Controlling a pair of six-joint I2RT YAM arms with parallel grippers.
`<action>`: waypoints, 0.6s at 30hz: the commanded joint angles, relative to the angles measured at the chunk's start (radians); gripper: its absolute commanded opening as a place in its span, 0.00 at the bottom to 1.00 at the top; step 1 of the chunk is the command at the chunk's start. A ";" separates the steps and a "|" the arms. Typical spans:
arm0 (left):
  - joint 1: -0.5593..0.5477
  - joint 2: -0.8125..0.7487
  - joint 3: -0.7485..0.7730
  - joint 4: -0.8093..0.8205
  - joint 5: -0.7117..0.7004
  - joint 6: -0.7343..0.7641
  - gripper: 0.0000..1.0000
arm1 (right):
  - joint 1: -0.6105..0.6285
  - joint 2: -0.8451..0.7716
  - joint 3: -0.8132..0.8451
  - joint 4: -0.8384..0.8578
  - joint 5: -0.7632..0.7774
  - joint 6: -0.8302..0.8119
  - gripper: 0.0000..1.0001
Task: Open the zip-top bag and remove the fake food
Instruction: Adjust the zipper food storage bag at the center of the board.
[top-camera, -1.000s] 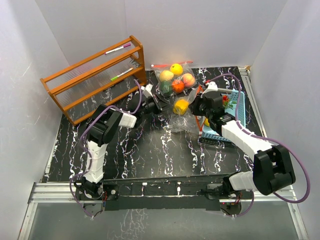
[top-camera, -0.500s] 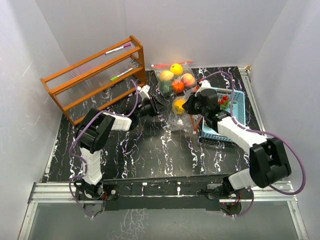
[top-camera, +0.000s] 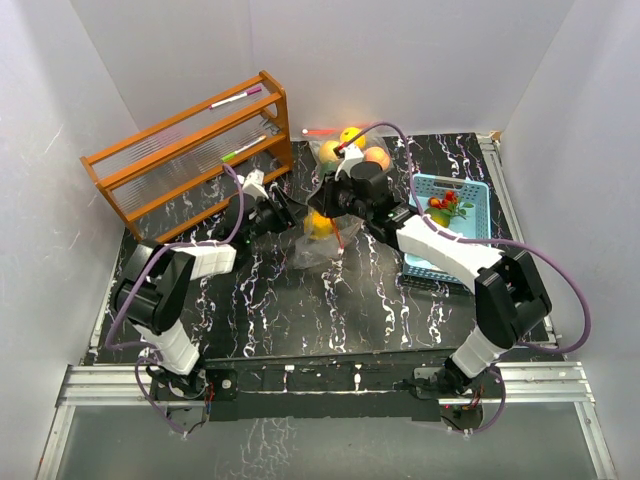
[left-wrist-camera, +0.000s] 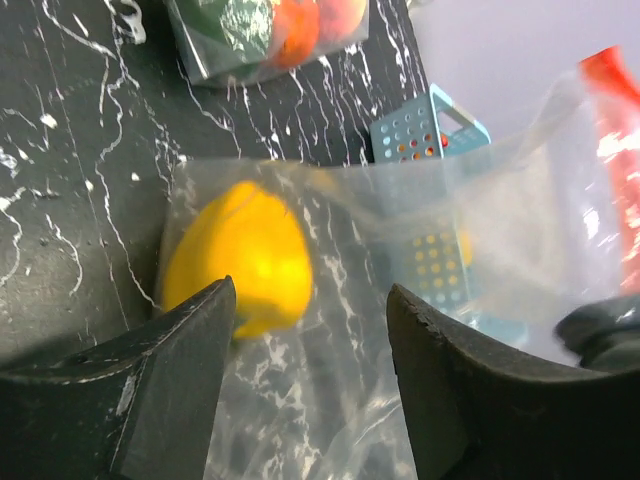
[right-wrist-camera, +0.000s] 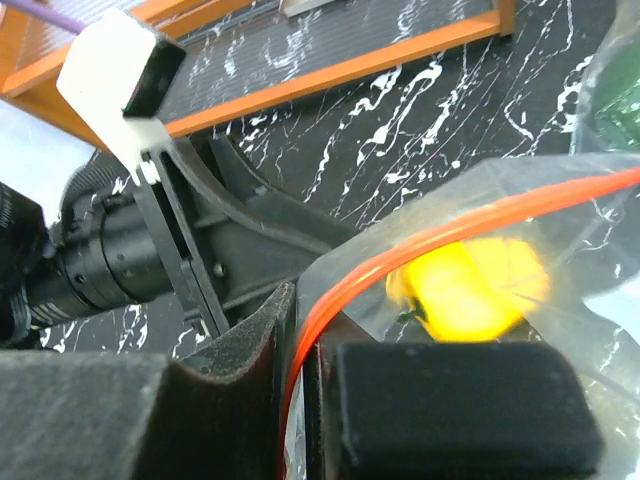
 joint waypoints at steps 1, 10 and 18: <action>0.003 -0.070 0.013 -0.046 -0.035 0.049 0.61 | 0.010 -0.015 -0.016 0.034 0.022 -0.019 0.16; 0.002 0.036 0.023 0.047 0.003 -0.013 0.58 | 0.004 -0.202 -0.134 -0.048 0.250 -0.068 0.76; 0.002 0.080 0.050 0.053 0.013 -0.025 0.55 | -0.024 -0.416 -0.261 -0.127 0.301 -0.068 0.81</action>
